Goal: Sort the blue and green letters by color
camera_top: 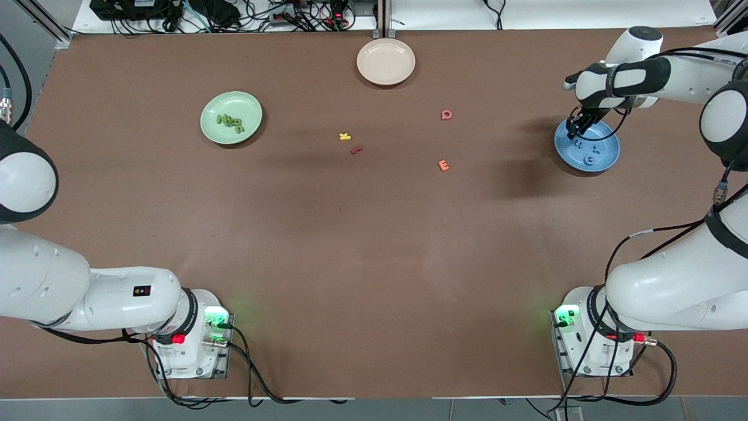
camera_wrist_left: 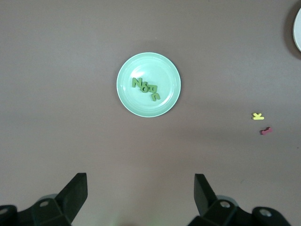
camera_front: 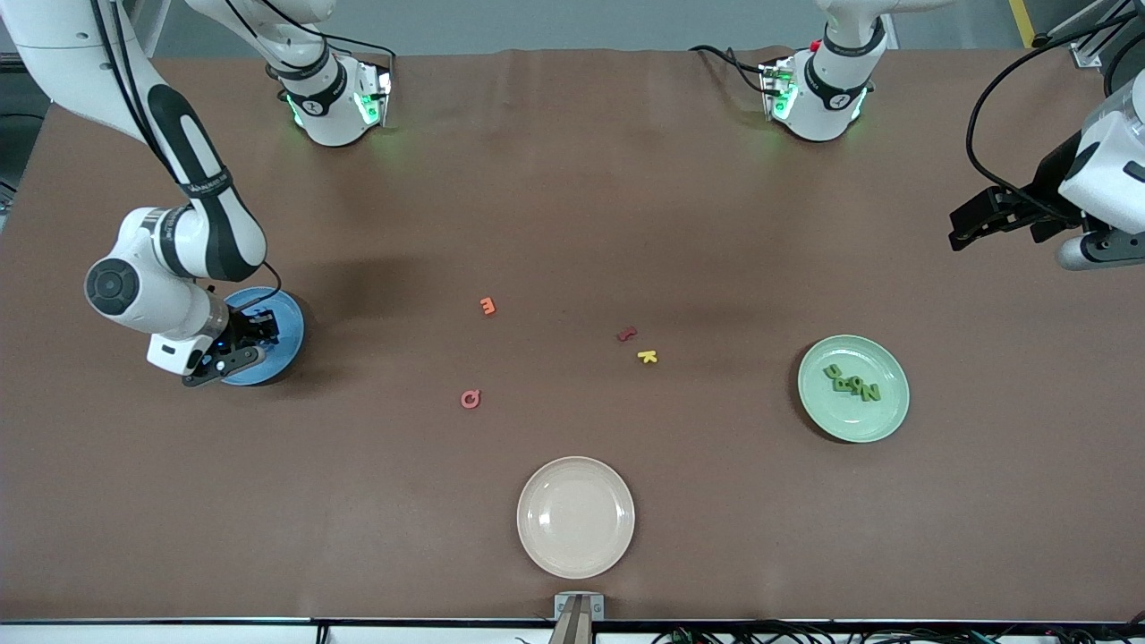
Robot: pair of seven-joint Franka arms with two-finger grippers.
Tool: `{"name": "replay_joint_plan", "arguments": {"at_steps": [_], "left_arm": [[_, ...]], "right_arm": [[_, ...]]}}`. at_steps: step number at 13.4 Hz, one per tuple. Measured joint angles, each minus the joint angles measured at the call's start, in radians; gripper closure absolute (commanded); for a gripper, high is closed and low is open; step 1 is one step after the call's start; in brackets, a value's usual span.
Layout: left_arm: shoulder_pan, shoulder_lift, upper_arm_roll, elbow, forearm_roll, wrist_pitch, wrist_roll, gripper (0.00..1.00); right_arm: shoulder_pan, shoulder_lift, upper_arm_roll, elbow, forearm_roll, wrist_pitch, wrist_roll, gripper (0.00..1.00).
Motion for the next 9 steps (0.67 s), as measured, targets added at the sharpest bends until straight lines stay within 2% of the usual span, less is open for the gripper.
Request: {"name": "replay_joint_plan", "arguments": {"at_steps": [6,7,8,9], "left_arm": [[0.0,0.0,0.0,-0.001,0.0,0.001,0.0,0.0],[0.0,0.0,0.0,-0.001,0.0,0.001,0.0,0.0],[0.0,0.0,0.0,-0.001,0.0,0.001,0.0,0.0],[0.0,0.0,0.0,-0.001,0.0,0.001,0.0,0.0]], "right_arm": [[0.0,0.0,0.002,-0.059,0.0,0.033,0.0,0.78],[0.0,-0.001,0.002,-0.064,0.0,0.033,0.001,0.72],[0.0,-0.002,0.002,-0.068,0.0,0.033,0.001,0.42],[0.0,-0.004,0.002,-0.071,0.0,0.033,0.001,0.22]]}}
